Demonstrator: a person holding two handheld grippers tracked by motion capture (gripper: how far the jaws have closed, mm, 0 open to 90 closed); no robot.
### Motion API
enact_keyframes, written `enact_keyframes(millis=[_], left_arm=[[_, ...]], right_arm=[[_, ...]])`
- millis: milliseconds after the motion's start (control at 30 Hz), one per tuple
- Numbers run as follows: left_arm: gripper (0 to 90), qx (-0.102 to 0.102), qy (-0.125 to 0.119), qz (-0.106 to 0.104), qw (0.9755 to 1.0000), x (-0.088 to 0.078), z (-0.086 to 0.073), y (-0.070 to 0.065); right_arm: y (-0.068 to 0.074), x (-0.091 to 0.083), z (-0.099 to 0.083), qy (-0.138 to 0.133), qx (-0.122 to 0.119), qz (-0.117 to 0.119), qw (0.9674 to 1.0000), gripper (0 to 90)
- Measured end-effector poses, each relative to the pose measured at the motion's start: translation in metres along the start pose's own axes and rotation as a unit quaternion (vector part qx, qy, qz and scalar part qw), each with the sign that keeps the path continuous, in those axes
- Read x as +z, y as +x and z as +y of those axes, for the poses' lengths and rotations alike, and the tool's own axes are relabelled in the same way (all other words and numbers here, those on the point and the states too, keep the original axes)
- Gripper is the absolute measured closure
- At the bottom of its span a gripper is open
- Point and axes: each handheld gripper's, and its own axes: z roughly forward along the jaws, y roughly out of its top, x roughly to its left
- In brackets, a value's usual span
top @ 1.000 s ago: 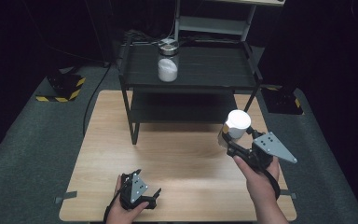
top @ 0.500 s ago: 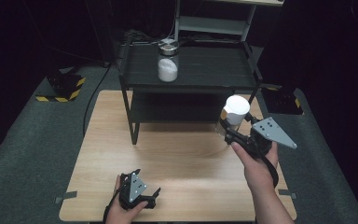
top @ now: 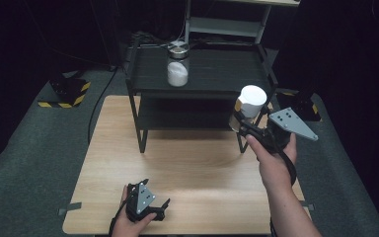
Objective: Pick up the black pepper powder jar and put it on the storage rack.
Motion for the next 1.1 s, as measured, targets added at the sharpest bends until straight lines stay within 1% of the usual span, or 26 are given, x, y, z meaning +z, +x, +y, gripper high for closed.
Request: enact_keyframes(millis=[200, 267, 367, 467, 600, 833, 1100], left_arm=[[0.7, 0.003, 0.0, -0.001, 1.0, 0.0, 0.0, 0.0], [0.7, 0.002, 0.001, -0.002, 1.0, 0.0, 0.0, 0.0], [0.7, -0.002, 0.002, -0.002, 1.0, 0.001, 0.001, 0.001], [0.7, 0.001, 0.001, -0.004, 1.0, 0.0, 0.0, 0.001], [0.7, 0.003, 0.0, -0.004, 1.0, 0.0, 0.0, 0.001], [0.7, 0.002, 0.0, -0.005, 1.0, 0.0, 0.0, 0.001], [0.7, 0.003, 0.001, -0.005, 1.0, 0.0, 0.0, 0.001]], right_arm=[[-0.001, 0.009, 0.013, -0.003, -0.001, -0.004, 1.0, 31.1], [-0.001, 0.012, 0.019, -0.002, 0.002, -0.005, 1.0, 31.1], [0.0, 0.017, 0.026, -0.003, 0.0, -0.009, 1.0, 31.1], [0.0, 0.022, 0.032, -0.004, 0.007, -0.01, 0.9999, 31.1], [-0.001, 0.028, 0.038, -0.005, 0.008, -0.014, 0.9999, 31.1], [-0.003, 0.041, 0.047, -0.01, 0.011, -0.022, 0.9996, 31.0], [-0.005, 0.053, 0.051, -0.013, 0.012, -0.027, 0.9995, 31.0]])
